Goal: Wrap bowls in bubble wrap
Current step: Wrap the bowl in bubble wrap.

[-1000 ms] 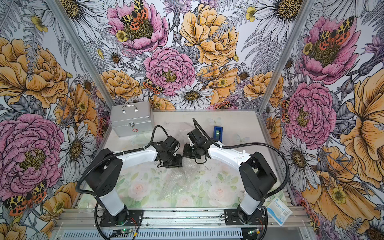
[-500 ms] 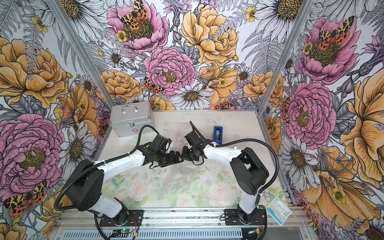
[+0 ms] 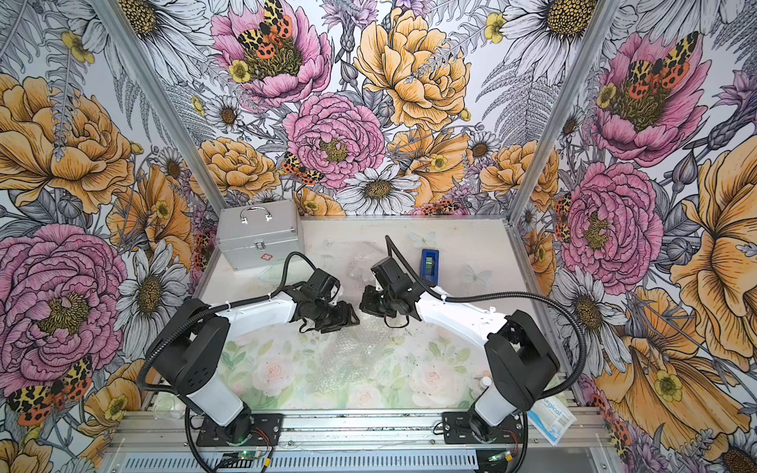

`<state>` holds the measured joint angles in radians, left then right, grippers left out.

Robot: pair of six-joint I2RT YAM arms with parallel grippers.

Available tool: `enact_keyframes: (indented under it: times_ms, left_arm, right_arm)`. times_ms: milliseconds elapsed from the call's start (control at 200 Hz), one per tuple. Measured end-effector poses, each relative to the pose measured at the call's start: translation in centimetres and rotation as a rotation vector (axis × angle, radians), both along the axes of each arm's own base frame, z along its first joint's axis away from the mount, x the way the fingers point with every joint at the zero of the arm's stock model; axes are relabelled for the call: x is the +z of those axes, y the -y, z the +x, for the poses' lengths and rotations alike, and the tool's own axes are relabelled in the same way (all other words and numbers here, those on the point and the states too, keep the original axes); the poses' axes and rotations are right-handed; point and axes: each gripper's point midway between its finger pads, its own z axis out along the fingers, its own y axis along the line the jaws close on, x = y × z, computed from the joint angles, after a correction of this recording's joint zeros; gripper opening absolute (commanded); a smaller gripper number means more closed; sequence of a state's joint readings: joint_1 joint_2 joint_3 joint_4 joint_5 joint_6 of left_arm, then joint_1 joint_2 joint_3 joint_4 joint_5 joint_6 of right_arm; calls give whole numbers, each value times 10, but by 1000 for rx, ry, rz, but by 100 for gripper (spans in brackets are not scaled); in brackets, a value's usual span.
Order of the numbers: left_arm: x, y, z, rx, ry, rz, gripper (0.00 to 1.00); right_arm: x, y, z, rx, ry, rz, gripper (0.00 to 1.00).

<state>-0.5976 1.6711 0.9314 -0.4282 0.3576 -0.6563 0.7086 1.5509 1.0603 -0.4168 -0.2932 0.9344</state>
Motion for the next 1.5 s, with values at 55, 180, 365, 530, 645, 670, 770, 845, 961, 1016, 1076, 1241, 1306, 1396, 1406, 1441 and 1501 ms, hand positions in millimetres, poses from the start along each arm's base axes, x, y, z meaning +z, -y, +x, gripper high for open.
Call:
enact_keyframes:
  times_ms: [55, 180, 365, 530, 645, 670, 770, 845, 961, 1016, 1076, 1241, 1306, 1396, 1406, 1441, 1501]
  left_arm:
    - [0, 0, 0, -1, 0, 0, 69]
    - [3, 2, 3, -1, 8, -5, 70]
    - [7, 8, 11, -1, 21, -14, 69]
    - [-6, 10, 11, -8, -11, -6, 57]
    - [-10, 14, 10, -20, -26, -14, 51]
    - [-10, 14, 10, -22, -26, -15, 49]
    - [-9, 16, 9, -30, -25, -19, 38]
    - [-9, 17, 8, -39, -23, -19, 30]
    - [-6, 22, 6, -66, -13, -18, 19]
    - [-4, 26, 5, -85, -3, -11, 14]
    - [-3, 28, 2, -110, 6, 7, 7]
    - [-4, 30, -10, -164, 21, 66, 0]
    - [-2, 29, -15, -189, 33, 92, 0]
    - [5, 29, -21, -229, 69, 114, 0]
    - [6, 30, -22, -232, 73, 115, 0]
    - [11, 30, -23, -249, 97, 122, 0]
    - [22, 33, -27, -283, 145, 130, 0]
  right_arm:
    - [-10, 3, -6, 0, -20, -20, 0]
    - [-48, 10, -16, 2, -101, -99, 0]
    - [-87, 15, -21, -2, -185, -173, 0]
    - [-92, 15, -21, -2, -195, -182, 0]
    - [-91, 15, -22, 0, -193, -181, 5]
    - [-90, 15, -22, -1, -191, -180, 7]
    - [-80, 14, -20, -3, -169, -165, 16]
    - [-65, 15, -18, -11, -135, -149, 24]
    - [-27, 24, -10, -43, -39, -109, 35]
    - [-6, 35, -7, -68, 11, -81, 43]
    - [12, 53, 1, -114, 58, -57, 47]
    - [24, 123, 23, -283, 102, -50, 60]
    - [21, 147, 29, -332, 87, -54, 64]
    - [19, 162, 34, -344, 75, -44, 67]
    - [20, 163, 34, -342, 74, -43, 67]
    - [19, 166, 36, -337, 69, -36, 69]
    - [19, 170, 39, -328, 62, -24, 72]
